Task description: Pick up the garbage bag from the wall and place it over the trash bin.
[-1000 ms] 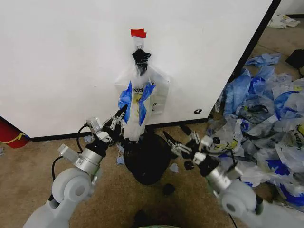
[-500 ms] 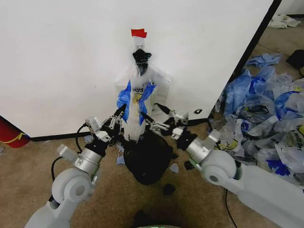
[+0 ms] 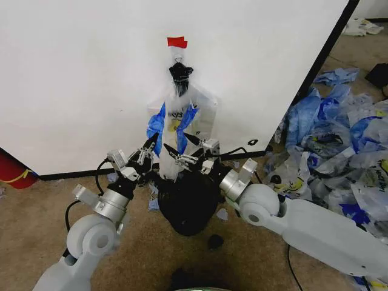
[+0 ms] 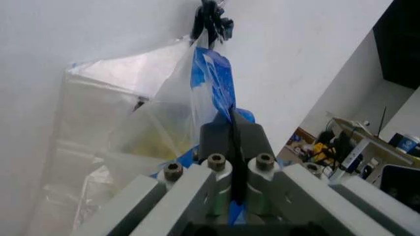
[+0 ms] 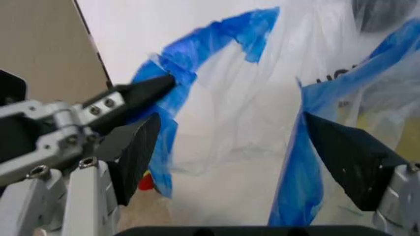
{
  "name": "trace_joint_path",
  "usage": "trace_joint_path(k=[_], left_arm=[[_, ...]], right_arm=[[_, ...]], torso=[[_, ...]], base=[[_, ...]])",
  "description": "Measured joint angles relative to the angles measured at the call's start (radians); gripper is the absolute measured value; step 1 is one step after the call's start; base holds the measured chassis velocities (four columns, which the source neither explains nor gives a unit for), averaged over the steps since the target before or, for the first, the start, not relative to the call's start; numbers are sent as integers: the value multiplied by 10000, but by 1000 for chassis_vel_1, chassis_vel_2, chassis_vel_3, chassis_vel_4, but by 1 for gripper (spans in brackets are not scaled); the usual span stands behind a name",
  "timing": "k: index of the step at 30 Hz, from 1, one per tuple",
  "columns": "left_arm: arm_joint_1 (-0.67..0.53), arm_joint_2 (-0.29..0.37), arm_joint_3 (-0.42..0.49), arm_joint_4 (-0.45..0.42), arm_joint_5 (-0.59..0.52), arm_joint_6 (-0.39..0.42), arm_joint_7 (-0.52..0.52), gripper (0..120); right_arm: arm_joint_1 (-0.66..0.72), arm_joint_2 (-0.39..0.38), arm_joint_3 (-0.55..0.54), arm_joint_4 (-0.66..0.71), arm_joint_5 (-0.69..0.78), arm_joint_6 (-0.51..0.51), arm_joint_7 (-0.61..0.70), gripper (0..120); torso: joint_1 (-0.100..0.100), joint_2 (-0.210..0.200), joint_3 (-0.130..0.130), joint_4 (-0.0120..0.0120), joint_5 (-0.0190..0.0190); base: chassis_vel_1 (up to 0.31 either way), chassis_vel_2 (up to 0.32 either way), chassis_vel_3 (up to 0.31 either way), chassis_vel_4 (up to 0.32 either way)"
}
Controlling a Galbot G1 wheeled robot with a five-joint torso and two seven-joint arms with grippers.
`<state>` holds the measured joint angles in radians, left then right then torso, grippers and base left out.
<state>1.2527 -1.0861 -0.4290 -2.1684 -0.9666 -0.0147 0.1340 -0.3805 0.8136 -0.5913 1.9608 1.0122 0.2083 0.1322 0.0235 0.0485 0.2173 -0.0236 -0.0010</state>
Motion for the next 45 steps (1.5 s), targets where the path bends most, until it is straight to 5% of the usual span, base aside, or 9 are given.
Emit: trace_joint_path(k=[16, 37, 45], left_arm=[[144, -89, -76, -38, 51, -122, 45, 0], [168, -167, -18, 7, 124, -139, 68, 0], [161, -214, 9, 40, 151, -140, 80, 0]], right_arm=[[246, 164, -235, -382, 131, -260, 327, 75], [-340, -87, 94, -545, 22, -57, 254, 0], [-416, -76, 192, -599, 29, 39, 189, 0]], torso=[[0, 0, 0, 1, 0], [-1, 0, 0, 0, 0], [-1, 0, 0, 1, 0]], base=[[0, 0, 0, 0], [0, 0, 0, 0], [0, 0, 0, 0]])
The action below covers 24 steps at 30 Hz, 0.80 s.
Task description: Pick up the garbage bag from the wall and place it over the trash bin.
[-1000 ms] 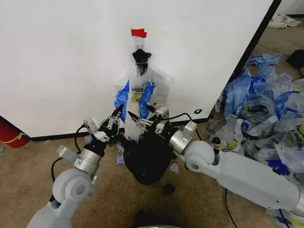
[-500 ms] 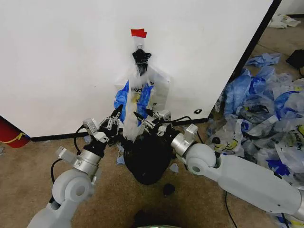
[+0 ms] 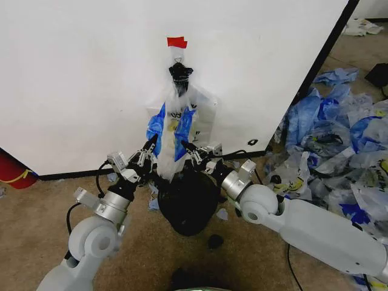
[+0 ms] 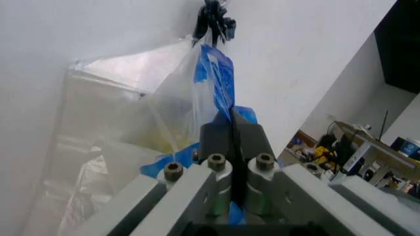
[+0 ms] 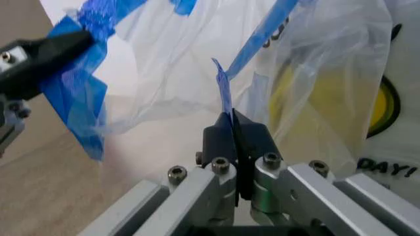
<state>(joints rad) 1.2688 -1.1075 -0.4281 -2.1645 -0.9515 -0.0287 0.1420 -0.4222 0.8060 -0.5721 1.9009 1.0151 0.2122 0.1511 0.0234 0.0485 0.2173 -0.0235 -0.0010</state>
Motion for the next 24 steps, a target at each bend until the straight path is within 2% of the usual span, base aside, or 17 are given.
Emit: trace_joint_path(k=[4, 10, 12, 13, 17, 24], left_arm=[[0, 1, -18, 8, 1, -5, 2, 0], [12, 53, -126, -66, -39, -7, -18, 0], [12, 53, -126, -66, -39, -7, -18, 0], [29, 68, -183, -125, -72, -5, -36, 0], [94, 133, -341, -296, -190, 21, -81, 0], [226, 296, -632, -529, -358, 42, -140, 0]], right_arm=[[-249, -94, 253, 155, 57, 88, -61, 0], [-1197, -743, 1528, 877, 682, 526, -797, 0], [-1197, -743, 1528, 877, 682, 526, -797, 0], [-1707, -1021, 2231, 1234, 1086, 722, -1178, 0], [-2838, -1485, 3488, 1786, 1745, 1025, -1898, 0], [-3926, -1863, 4545, 2055, 2311, 1632, -2572, 0]], torso=[[0, 0, 0, 1, 1], [0, 0, 0, -1, 0], [0, 0, 0, -1, 0], [0, 0, 0, -1, 1], [0, 0, 0, -3, 2], [-1, 1, -1, -1, 0]], base=[[0, 0, 0, 0], [0, 0, 0, 0], [0, 0, 0, 0], [0, 0, 0, 0], [0, 0, 0, 0], [0, 0, 0, 0]])
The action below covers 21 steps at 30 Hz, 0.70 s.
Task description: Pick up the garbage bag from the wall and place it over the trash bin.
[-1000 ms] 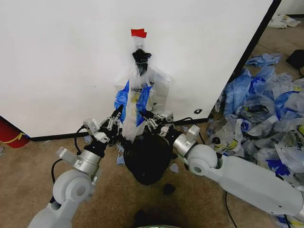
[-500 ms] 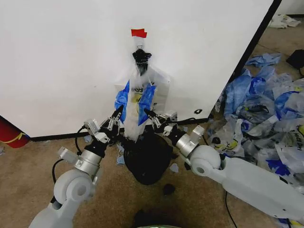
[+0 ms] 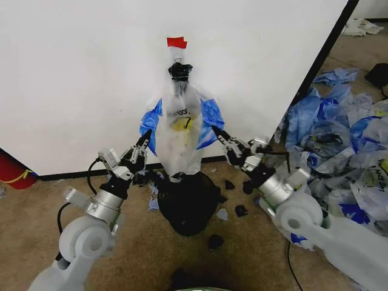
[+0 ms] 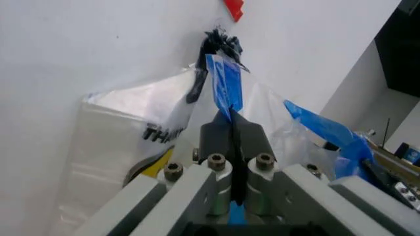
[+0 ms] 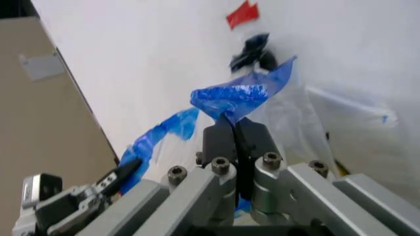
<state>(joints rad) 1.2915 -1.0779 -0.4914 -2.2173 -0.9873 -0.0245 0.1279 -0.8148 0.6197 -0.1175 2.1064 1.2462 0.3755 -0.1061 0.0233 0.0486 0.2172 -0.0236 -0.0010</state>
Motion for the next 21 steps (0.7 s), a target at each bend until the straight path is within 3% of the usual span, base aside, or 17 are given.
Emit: trace_joint_path(k=[21], left_arm=[[991, -179, -221, -283, 447, -137, 114, 0]], right_arm=[[-2982, 185, 1539, -135, -867, 798, -267, 0]], torso=[[0, 0, 0, 0, 0]], base=[[0, 0, 0, 0]])
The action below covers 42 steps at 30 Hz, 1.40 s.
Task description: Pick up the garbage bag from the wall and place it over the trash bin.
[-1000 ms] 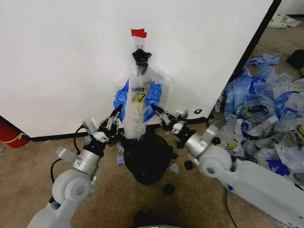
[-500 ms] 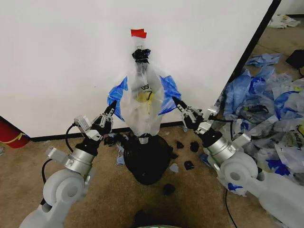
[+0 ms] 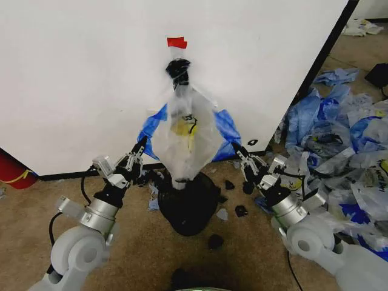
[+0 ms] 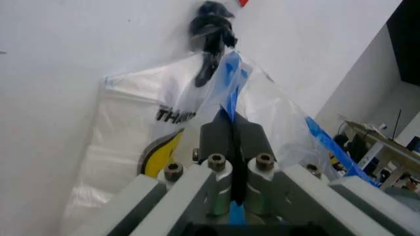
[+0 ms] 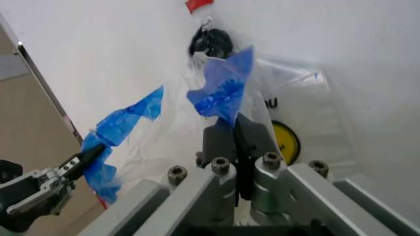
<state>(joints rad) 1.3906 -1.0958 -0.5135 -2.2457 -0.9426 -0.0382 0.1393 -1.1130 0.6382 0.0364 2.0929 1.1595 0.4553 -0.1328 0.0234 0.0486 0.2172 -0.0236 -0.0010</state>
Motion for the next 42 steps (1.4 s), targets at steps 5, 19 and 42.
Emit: trace_joint_path(k=[5, 19, 42], left_arm=[[185, -71, 6, -60, 114, -67, 46, 0], [1016, -229, -382, -334, 331, -390, 270, 0], [1698, -692, -549, -739, 675, -662, 423, 0]], right_arm=[[-340, 34, 170, -31, -110, 132, -90, 0], [-1155, 195, 494, 22, -416, 379, -327, 0], [-1644, 265, 807, 681, -532, 488, -343, 0]], torso=[[0, 0, 1, 0, 1], [0, 0, 1, 0, -1], [0, 1, 0, 1, 0]], base=[[0, 0, 0, 0], [0, 0, 0, 0], [0, 0, 0, 0]])
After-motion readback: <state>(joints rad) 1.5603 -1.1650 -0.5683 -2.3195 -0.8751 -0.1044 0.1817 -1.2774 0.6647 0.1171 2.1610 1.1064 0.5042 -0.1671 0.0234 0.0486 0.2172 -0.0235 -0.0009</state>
